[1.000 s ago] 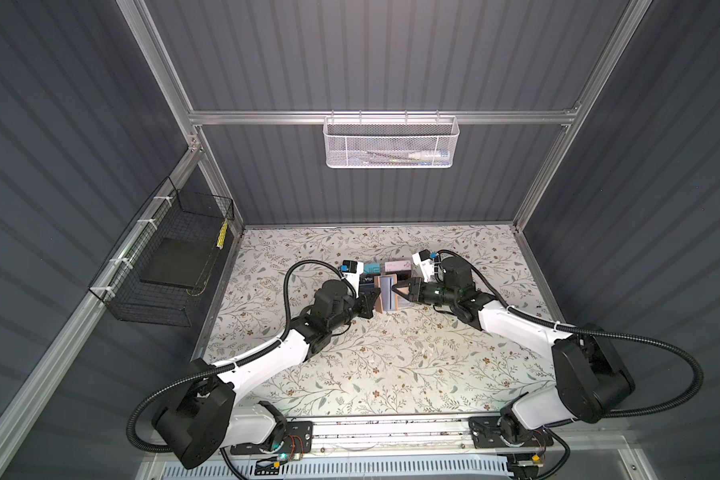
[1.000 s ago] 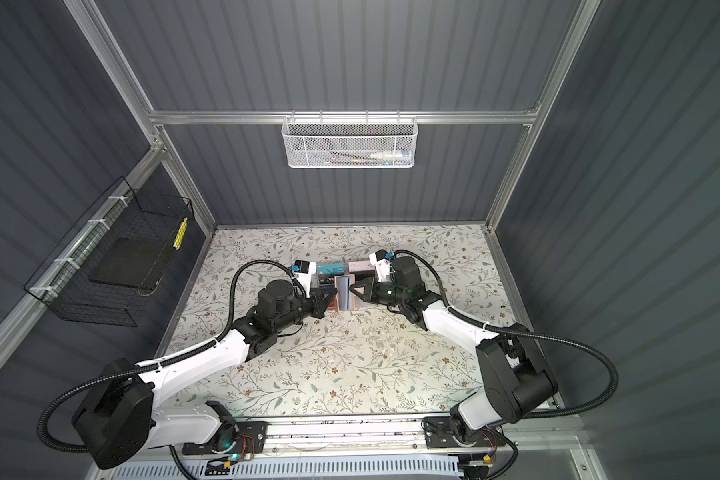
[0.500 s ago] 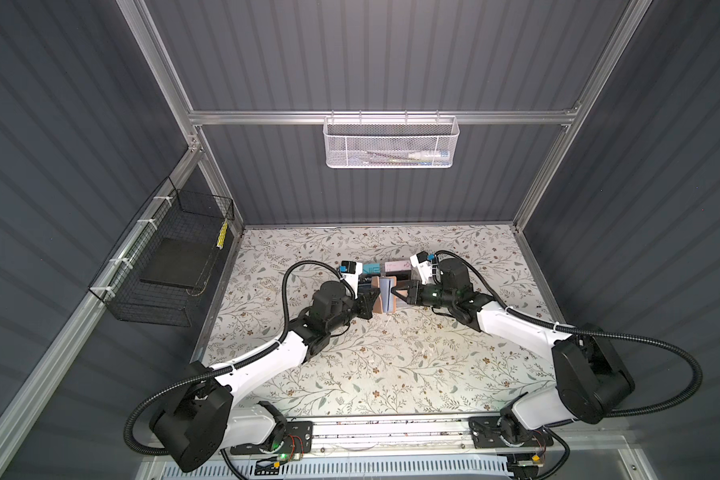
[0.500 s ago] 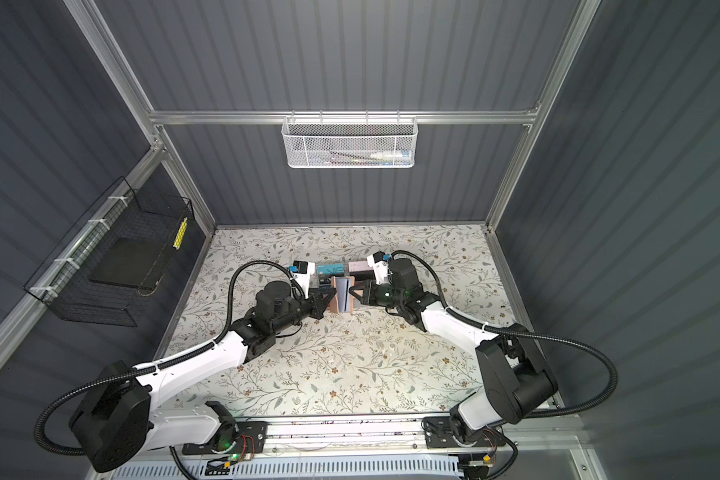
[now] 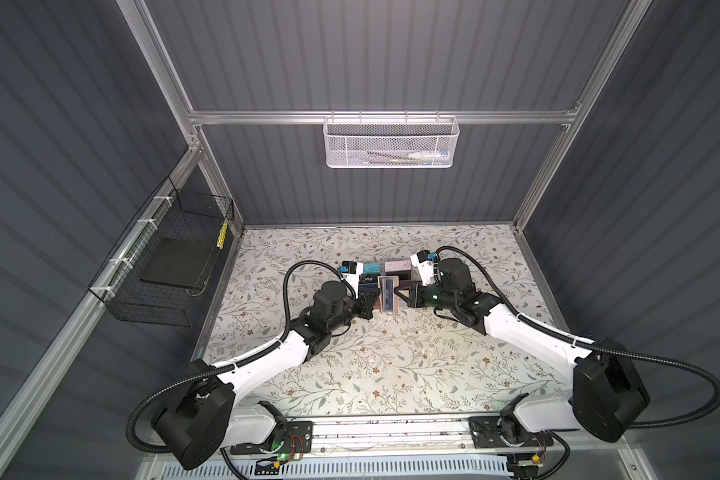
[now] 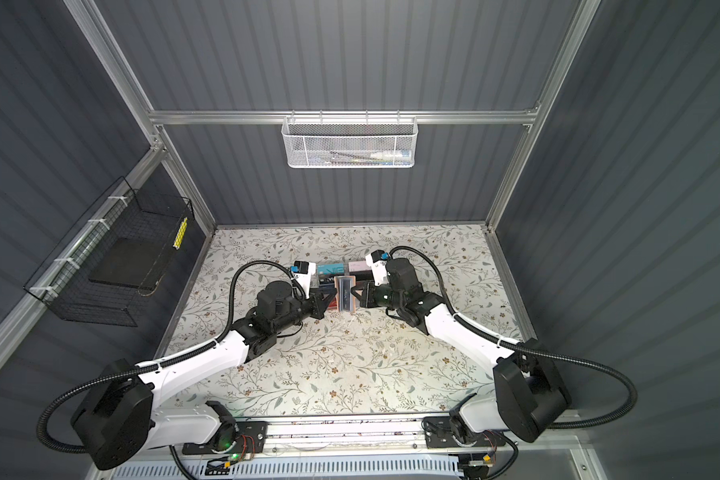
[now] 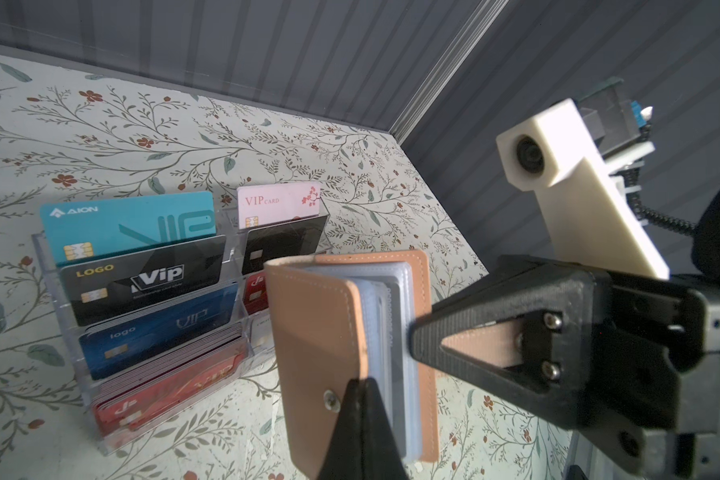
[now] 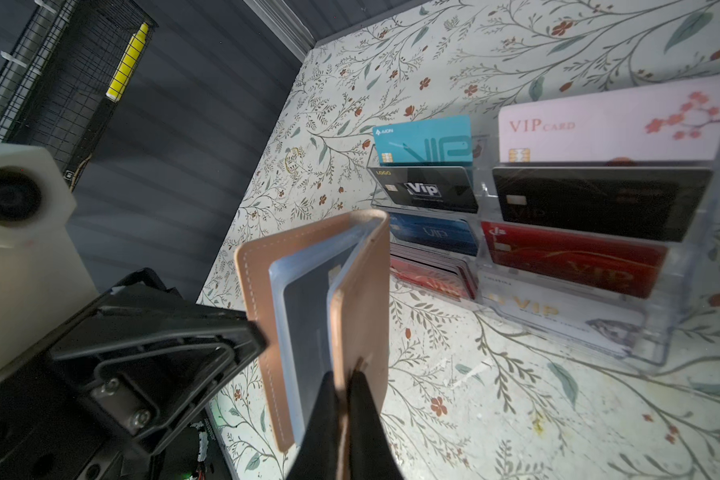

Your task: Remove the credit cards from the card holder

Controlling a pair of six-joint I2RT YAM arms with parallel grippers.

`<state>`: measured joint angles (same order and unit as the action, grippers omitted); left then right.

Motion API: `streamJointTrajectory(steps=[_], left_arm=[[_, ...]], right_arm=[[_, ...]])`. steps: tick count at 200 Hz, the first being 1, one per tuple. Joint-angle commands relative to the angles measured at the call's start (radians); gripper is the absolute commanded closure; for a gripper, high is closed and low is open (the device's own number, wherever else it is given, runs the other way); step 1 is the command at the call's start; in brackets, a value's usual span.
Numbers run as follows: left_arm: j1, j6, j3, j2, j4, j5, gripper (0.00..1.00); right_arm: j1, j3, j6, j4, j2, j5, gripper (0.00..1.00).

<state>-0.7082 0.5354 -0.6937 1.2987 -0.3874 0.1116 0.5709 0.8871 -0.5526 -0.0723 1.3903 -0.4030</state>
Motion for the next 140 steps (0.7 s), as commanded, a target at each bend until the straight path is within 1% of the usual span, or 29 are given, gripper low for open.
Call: streamJointTrajectory(steps=[1, 15, 24, 40, 46, 53, 76, 91, 113, 126, 140], left_arm=[[-0.002, 0.009, -0.016, 0.009, -0.009, -0.008, 1.0], [-0.002, 0.009, -0.018, 0.013, -0.002, -0.011, 1.0], [-0.001, 0.008, -0.023, 0.017, 0.007, -0.016, 0.96], [0.002, 0.011, -0.026, 0.026, 0.015, -0.023, 0.95], [0.003, 0.013, -0.027, 0.028, 0.015, -0.023, 0.93], [0.004, 0.012, -0.027, 0.029, 0.016, -0.022, 0.88], [0.004, 0.017, -0.03, 0.037, 0.015, -0.018, 0.87], [0.004, 0.016, -0.03, 0.042, 0.013, -0.015, 0.83], [0.004, 0.019, -0.031, 0.05, 0.009, -0.008, 0.83], [0.004, 0.022, -0.032, 0.054, 0.008, -0.003, 0.8], [0.004, 0.024, -0.035, 0.057, 0.005, 0.002, 0.8]], right_arm=[[0.008, 0.033, 0.018, 0.02, -0.001, -0.002, 1.0], [0.008, 0.035, 0.016, 0.021, 0.0, -0.005, 1.0], [0.008, 0.035, 0.016, 0.022, -0.003, -0.007, 1.0], [0.008, 0.035, 0.02, 0.025, -0.009, -0.008, 1.0], [0.008, 0.035, 0.019, 0.027, -0.013, -0.009, 1.0], [0.008, 0.035, 0.02, 0.028, -0.014, -0.009, 1.0], [0.009, 0.035, 0.014, 0.024, -0.014, -0.022, 1.0], [0.008, 0.035, 0.008, 0.017, -0.009, -0.035, 1.0], [0.008, 0.035, 0.004, 0.011, -0.007, -0.04, 1.0], [0.008, 0.033, 0.0, 0.008, -0.005, -0.042, 1.0], [0.009, 0.033, -0.002, 0.005, -0.004, -0.044, 1.0]])
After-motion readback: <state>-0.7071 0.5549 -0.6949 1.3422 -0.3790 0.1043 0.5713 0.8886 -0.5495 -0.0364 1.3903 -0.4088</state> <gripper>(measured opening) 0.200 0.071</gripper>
